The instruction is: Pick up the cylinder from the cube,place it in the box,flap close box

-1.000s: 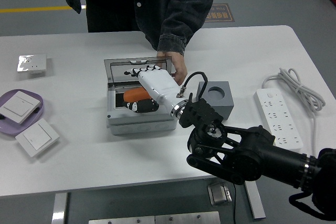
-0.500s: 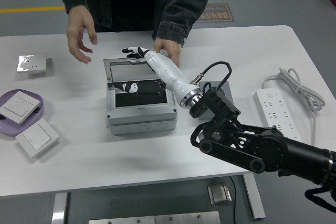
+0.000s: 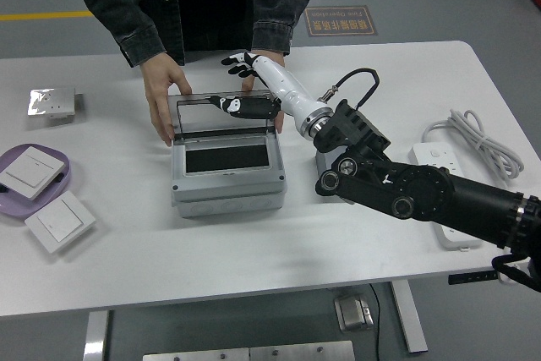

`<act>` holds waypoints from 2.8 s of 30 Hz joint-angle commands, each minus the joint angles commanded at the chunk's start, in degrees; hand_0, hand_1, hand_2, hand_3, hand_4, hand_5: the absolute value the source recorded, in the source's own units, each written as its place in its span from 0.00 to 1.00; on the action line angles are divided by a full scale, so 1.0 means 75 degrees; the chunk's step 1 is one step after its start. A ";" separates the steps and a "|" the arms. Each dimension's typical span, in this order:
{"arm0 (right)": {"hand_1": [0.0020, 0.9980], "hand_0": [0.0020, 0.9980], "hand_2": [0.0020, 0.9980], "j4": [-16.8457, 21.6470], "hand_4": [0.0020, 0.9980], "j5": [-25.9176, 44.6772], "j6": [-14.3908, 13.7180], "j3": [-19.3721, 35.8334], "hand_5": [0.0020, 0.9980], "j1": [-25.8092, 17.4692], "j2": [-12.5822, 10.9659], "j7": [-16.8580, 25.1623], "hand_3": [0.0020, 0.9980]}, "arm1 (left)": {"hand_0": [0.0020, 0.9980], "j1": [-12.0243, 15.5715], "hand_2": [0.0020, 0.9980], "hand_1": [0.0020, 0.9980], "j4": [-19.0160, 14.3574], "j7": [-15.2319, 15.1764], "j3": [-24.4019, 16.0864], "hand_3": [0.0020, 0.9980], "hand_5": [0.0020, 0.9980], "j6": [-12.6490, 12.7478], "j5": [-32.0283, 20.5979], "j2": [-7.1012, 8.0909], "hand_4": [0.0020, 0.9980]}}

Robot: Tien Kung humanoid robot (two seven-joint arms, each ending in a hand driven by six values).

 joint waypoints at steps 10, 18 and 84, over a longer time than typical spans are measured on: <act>0.73 0.80 0.72 0.0922 0.87 -0.1102 0.0007 -0.0262 0.47 -0.0215 -0.0754 -0.0478 0.77 | 0.61 0.0036 0.61 0.63 -0.0001 0.0035 -0.0043 0.64 0.27 0.0006 0.0065 -0.0086 0.71; 0.71 0.77 0.72 0.2530 0.84 -0.1473 -0.0031 -0.0326 0.45 -0.0416 -0.1565 -0.0631 0.77 | 0.61 0.0070 0.61 0.63 0.0007 0.0008 0.0000 0.64 0.27 0.0016 -0.0014 -0.0114 0.71; 0.72 0.79 0.72 0.3200 0.78 0.1850 0.0754 0.7263 0.42 -0.6106 -0.1746 0.3221 0.77 | 0.61 0.0490 0.61 0.63 0.0033 -0.0454 0.0618 0.64 0.26 -0.0038 -0.1190 0.0048 0.71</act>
